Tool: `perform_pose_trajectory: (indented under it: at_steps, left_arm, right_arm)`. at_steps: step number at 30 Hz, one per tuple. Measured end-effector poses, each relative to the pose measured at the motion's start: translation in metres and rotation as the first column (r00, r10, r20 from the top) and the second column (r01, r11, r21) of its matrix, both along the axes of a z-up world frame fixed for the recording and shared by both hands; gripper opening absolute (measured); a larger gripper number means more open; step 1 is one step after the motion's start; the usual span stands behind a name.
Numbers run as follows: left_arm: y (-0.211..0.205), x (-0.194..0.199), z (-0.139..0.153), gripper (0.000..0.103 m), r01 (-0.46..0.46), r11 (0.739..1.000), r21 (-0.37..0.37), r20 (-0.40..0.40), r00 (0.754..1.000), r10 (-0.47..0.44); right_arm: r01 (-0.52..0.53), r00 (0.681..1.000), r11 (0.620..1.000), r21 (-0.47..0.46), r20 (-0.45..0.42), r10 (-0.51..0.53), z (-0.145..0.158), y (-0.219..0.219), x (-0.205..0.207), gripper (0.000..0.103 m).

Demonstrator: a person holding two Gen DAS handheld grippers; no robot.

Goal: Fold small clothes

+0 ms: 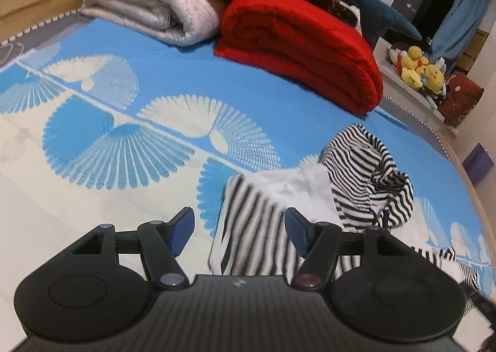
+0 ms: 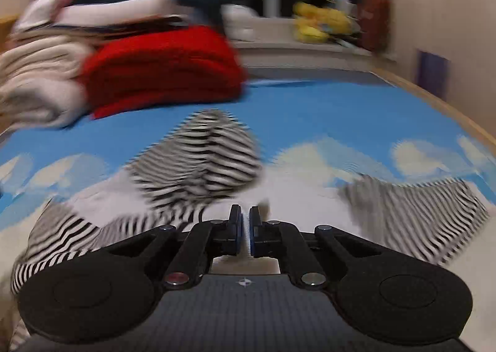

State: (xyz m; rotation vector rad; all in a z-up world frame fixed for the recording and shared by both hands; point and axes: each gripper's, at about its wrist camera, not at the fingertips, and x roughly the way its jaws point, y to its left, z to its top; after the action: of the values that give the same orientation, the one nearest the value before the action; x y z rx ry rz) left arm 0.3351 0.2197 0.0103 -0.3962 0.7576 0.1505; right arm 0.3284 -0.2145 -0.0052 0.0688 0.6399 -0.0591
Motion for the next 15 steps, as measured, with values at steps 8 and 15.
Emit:
perform_pose_trajectory:
  at_steps: [8,15]
  left_arm:
    - [-0.024,0.013,-0.028,0.069,0.11,0.994,0.016,-0.144,0.984,-0.106]
    - [-0.034,0.014,-0.086,0.065,0.187,0.979,0.076,-0.408,0.902,-0.141]
  right_arm:
    - [0.08,0.993,0.995,0.056,-0.088,-0.074,-0.016,-0.024,0.011,0.04]
    - [0.009,0.938,0.992,0.126,-0.345,0.035,-0.063,-0.012,0.033,0.044]
